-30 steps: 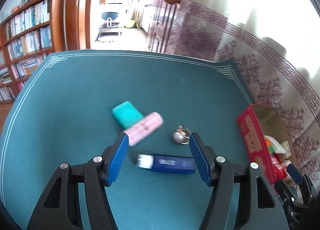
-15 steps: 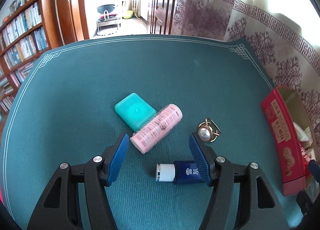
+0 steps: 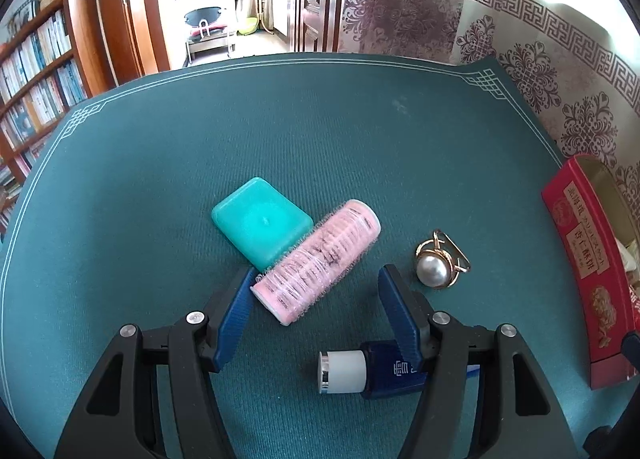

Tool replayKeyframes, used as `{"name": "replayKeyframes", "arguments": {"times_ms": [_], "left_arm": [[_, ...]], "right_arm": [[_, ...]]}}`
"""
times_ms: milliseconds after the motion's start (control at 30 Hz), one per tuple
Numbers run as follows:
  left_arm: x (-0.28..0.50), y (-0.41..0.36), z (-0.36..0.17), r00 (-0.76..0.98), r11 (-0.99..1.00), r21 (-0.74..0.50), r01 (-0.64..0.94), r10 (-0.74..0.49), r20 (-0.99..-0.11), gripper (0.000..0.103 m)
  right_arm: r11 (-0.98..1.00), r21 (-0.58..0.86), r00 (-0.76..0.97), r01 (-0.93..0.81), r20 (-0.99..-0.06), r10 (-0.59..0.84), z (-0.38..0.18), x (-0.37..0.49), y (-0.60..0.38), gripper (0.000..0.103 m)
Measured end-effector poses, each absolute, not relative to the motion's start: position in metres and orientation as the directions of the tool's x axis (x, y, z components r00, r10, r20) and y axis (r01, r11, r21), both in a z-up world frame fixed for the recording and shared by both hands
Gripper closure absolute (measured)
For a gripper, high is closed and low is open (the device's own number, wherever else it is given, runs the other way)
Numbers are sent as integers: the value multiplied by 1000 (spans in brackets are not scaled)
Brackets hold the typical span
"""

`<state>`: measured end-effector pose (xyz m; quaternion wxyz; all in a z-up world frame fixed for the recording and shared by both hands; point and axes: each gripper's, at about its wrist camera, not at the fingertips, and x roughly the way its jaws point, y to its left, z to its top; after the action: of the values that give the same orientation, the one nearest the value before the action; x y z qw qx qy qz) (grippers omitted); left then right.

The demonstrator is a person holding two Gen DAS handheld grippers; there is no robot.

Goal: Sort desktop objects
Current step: 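Grasp the pink hair roller with the left tool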

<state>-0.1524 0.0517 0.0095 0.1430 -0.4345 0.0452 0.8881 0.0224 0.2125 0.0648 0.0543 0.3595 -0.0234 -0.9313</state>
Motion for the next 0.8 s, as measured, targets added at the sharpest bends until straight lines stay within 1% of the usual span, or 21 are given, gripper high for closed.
{"name": "replayKeyframes", "arguments": {"times_ms": [33, 67, 100, 133, 167, 200, 267, 300, 400, 500, 800], "left_arm": [[-152, 52, 10, -589, -956, -47, -288, 216, -779, 43], [-151, 51, 10, -595, -959, -47, -278, 211, -776, 52], [-149, 49, 10, -601, -963, -47, -266, 203, -773, 56], [-148, 45, 12, -601, -963, -67, -260, 216, -770, 58], [-147, 41, 13, -600, -963, -92, -255, 232, -766, 63], [-146, 34, 15, -599, -961, -130, -246, 256, -758, 65], [-142, 22, 22, -607, -954, -189, -231, 293, -738, 65], [-141, 18, 25, -616, -954, -199, -225, 298, -729, 65], [-136, 9, 32, -628, -949, -222, -225, 315, -712, 66], [-136, 7, 33, -620, -944, -234, -230, 328, -713, 66], [-136, -5, 40, -632, -936, -294, -192, 347, -693, 68]], "right_arm": [[-992, 88, -729, 90, -673, -126, 64, 20, 210, 24], [-991, 91, -724, 96, -677, -132, 63, 18, 208, 24], [-991, 90, -720, 103, -681, -137, 62, 15, 205, 24], [-990, 85, -716, 111, -684, -139, 61, 13, 201, 24], [-990, 79, -712, 118, -688, -140, 60, 11, 198, 24], [-990, 76, -710, 123, -690, -141, 59, 10, 195, 24], [-989, 63, -705, 137, -694, -142, 58, 7, 189, 24], [-988, 56, -703, 144, -697, -142, 58, 4, 186, 24], [-984, 58, -691, 167, -705, -159, 56, -4, 178, 24], [-979, 66, -680, 191, -710, -181, 55, -14, 171, 24], [-957, 27, -665, 287, -714, -220, 44, -49, 143, 24]]}}
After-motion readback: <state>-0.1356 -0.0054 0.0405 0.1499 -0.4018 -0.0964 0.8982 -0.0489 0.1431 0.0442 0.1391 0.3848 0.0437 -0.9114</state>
